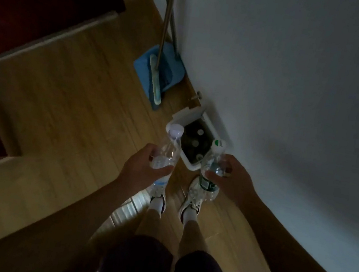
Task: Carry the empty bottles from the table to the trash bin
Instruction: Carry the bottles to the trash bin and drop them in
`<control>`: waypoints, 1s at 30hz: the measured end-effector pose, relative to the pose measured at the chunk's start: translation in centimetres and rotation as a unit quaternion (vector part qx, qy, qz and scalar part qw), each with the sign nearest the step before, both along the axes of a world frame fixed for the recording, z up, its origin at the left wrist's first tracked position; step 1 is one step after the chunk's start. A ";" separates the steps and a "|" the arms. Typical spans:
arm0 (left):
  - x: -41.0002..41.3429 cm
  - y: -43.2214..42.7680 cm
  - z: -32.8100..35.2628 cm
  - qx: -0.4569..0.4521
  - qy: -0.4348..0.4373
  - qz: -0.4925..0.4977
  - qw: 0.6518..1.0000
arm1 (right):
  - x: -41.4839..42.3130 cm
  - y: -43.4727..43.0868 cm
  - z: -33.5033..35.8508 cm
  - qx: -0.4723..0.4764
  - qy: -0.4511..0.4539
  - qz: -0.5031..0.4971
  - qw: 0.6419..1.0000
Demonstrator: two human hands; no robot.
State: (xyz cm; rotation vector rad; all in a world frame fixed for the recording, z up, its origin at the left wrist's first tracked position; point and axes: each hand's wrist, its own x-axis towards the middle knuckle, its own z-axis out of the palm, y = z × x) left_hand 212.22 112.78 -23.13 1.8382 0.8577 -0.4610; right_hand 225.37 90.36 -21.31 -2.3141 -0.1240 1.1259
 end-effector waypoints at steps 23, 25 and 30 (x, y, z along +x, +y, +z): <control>4.3 -4.7 -15.7 0.034 -0.146 -0.025 0.988 | 1.4 -0.9 -17.2 0.032 -0.017 -0.115 0.993; 6.6 -4.7 -16.2 0.050 -0.174 -0.026 0.983 | 2.3 -1.1 -16.6 0.036 -0.024 -0.122 0.992; 9.5 -5.0 -19.4 0.073 -0.163 -0.048 0.983 | 3.5 -1.8 -16.5 0.046 -0.029 -0.125 0.991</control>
